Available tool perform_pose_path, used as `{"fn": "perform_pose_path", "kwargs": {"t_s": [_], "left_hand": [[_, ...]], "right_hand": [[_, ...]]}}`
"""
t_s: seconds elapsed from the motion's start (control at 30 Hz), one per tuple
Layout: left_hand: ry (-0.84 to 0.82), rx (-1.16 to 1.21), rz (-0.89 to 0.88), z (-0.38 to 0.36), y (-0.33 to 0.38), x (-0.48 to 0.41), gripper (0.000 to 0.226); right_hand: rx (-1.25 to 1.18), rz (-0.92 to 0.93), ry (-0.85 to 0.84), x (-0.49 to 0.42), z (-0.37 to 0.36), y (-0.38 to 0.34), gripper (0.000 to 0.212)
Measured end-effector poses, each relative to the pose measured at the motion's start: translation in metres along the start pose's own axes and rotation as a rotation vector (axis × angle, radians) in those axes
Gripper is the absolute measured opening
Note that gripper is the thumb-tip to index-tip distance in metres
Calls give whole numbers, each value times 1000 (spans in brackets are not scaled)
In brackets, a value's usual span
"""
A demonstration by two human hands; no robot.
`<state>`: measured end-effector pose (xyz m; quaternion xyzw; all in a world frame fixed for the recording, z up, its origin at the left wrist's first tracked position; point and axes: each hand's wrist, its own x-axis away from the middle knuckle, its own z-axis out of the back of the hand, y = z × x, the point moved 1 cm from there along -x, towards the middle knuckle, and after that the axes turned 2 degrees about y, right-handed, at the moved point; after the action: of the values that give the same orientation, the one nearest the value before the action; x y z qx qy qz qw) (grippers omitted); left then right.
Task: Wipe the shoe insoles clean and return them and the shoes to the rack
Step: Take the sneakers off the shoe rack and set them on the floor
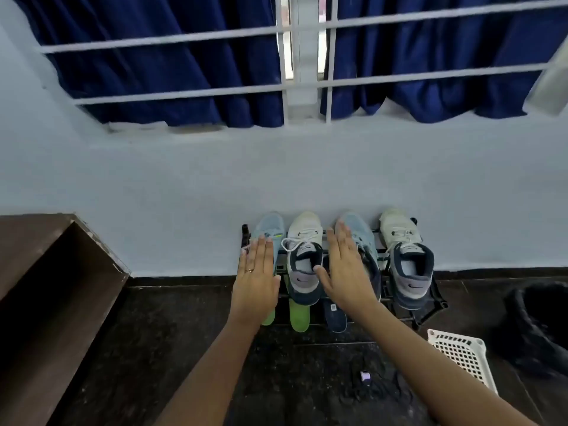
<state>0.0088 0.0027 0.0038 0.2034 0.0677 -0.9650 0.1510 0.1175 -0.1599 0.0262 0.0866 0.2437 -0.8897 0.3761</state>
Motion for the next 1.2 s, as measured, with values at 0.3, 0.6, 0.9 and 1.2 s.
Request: {"fn": "perform_pose_path", "kwargs": {"t_s": [0.3,0.6,0.9,1.2], "left_hand": [[-421,-35,372,-77,-6,-3,78],[-38,219,262,-121,-14,9,37],[178,121,127,-105,0,7,42],[335,69,156,-34,0,39,41]], "right_hand": [[-24,-10,-26,7,-108,17,75],[-264,-140,215,18,-161,22,46],[-311,-62,486,18,-156,20,40],[-288,47,596,42,-111,-29,41]]}}
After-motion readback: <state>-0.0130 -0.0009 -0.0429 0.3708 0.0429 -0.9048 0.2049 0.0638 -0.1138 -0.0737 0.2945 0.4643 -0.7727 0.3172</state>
